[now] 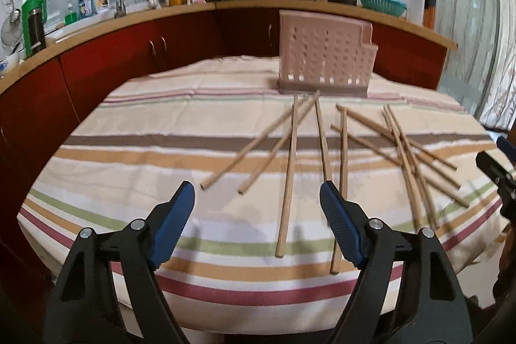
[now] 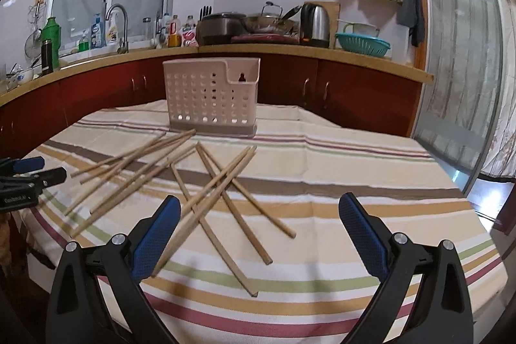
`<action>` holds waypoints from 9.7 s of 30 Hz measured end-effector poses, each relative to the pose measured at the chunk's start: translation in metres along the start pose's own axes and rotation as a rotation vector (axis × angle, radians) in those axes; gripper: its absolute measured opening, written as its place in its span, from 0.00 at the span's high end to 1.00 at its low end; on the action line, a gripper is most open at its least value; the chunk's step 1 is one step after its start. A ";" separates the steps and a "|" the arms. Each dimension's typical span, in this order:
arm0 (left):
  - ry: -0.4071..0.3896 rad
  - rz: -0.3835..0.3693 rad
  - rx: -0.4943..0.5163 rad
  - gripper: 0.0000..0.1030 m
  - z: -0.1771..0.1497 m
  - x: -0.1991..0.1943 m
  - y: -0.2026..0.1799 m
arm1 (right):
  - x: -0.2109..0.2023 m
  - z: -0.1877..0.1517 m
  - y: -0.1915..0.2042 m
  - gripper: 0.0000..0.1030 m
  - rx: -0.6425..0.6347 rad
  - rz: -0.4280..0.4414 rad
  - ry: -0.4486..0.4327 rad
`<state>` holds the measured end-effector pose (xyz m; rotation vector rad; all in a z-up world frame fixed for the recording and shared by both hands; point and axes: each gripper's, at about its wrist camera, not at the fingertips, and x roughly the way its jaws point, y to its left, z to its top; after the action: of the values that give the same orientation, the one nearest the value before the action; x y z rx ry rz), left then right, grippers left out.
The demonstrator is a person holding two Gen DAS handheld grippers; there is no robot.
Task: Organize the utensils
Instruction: 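Close the left tool on a wooden chopstick while the right tool grasps another chopstick, then lift both held chopsticks and carry them above the beige basket, then lower both chopsticks into the basket and open both tools, then move both open tools back down to the chopsticks on the table, then close the right tool on a chopstick while the left tool grasps another chopstick, then lift both held chopsticks and carry them above the beige basket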
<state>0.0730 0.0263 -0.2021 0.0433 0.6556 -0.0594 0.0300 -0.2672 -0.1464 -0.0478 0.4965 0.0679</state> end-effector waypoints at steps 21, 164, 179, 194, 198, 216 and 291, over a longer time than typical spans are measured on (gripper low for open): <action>0.059 -0.026 0.084 0.65 -0.026 0.025 -0.006 | 0.020 -0.013 0.002 0.32 -0.012 0.047 0.069; -0.529 -0.228 0.027 0.94 0.347 -0.016 -0.031 | 0.092 0.281 -0.048 0.93 0.088 0.242 -0.190; -0.300 -0.188 -0.045 0.94 0.321 0.111 -0.023 | 0.181 0.245 -0.044 0.93 0.140 0.274 0.007; -0.269 -0.180 -0.036 0.37 0.295 0.105 -0.018 | 0.162 0.237 -0.047 0.51 0.123 0.211 0.006; -0.278 -0.171 -0.020 0.32 0.276 0.084 -0.016 | 0.141 0.223 -0.052 0.49 0.113 0.181 0.004; -0.249 -0.067 -0.042 0.31 0.106 0.001 -0.006 | 0.024 0.063 -0.011 0.49 0.056 0.119 -0.050; -0.162 -0.166 0.104 0.93 0.018 -0.049 -0.044 | -0.027 0.010 -0.011 0.94 0.057 0.180 -0.032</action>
<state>0.0428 -0.0167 -0.1588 0.0838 0.4925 -0.2543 0.0121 -0.2789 -0.1245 0.0545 0.4695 0.2307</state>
